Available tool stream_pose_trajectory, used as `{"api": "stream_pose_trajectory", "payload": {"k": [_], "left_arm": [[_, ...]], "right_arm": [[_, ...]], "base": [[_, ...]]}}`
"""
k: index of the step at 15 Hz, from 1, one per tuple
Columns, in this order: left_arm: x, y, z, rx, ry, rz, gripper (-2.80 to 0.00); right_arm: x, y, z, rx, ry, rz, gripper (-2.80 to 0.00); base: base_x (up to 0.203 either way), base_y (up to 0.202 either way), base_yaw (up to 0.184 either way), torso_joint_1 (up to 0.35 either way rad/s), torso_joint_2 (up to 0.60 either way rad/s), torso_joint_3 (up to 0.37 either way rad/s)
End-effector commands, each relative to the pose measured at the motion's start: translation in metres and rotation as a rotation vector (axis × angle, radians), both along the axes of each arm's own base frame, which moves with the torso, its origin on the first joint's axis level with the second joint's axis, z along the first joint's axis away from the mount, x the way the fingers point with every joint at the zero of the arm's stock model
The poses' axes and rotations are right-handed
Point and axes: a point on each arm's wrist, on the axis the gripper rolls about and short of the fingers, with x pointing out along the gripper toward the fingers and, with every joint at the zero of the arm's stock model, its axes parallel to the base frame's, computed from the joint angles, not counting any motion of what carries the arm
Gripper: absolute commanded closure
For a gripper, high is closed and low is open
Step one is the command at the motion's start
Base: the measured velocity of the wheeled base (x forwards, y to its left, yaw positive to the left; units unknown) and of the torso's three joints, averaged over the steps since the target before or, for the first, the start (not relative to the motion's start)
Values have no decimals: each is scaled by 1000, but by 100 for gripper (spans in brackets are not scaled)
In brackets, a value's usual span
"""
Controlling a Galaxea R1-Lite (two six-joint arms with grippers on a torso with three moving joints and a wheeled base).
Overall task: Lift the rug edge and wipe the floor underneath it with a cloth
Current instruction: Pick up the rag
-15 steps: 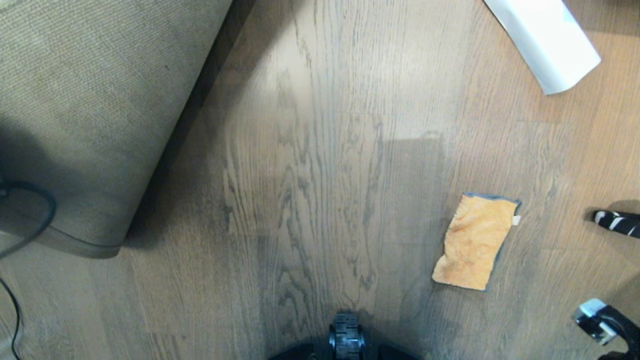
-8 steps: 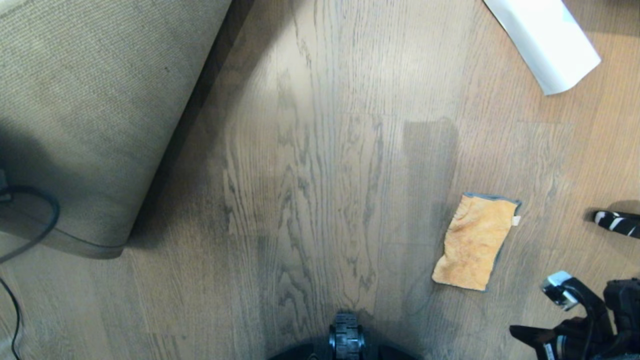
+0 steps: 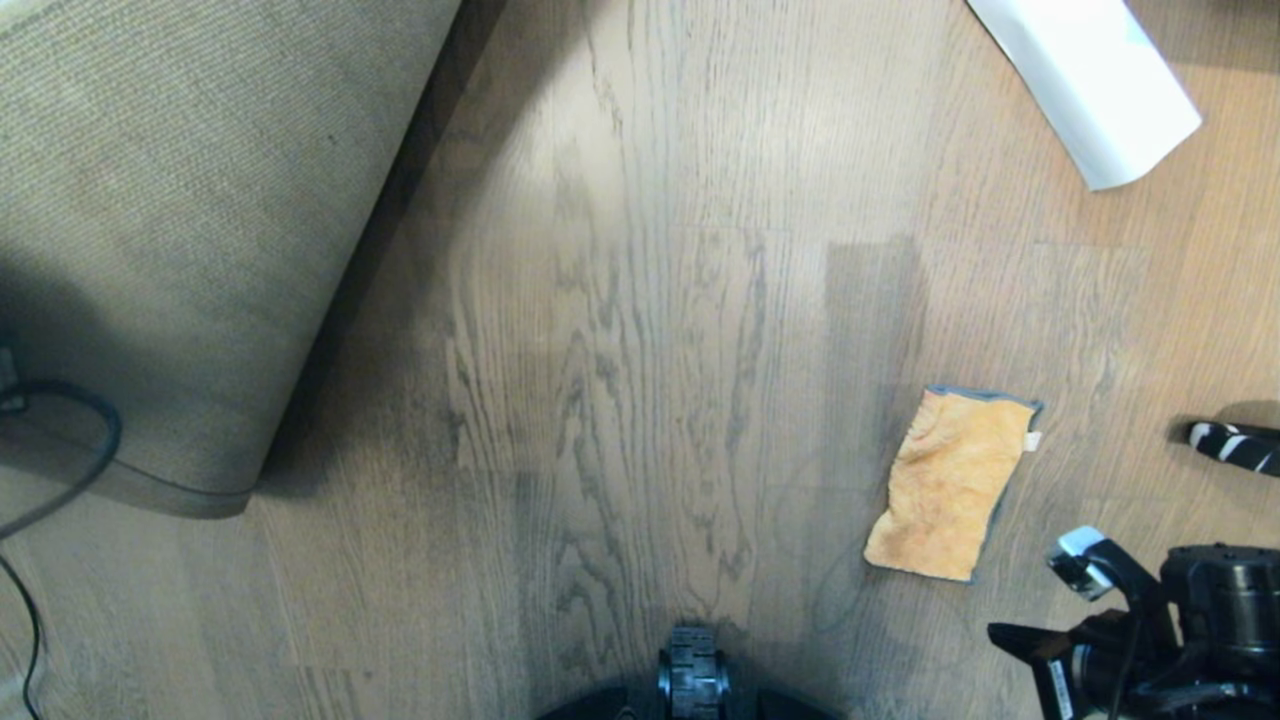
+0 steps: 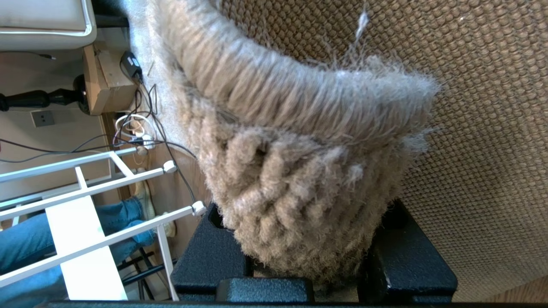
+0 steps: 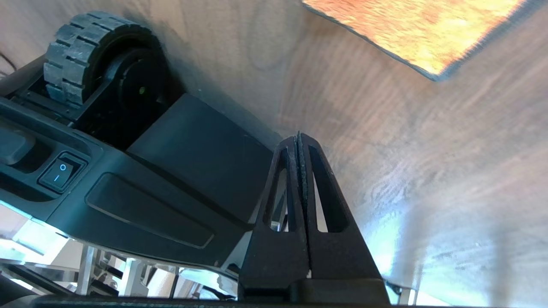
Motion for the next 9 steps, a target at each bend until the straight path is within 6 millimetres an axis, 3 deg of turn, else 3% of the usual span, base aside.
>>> {"api": "stream_pose_trajectory", "payload": {"k": [1,9], "left_arm": [[0,0,0,1,-2,4,0],[-1,0,-2,-1,5,7,0]], "right_arm": [[3,4,-6,-1,18,23,0],[26,19,-29,20,-77,78,0]], "base": [[0,0,0,0,0,0],[0,0,0,0,0,0]]}}
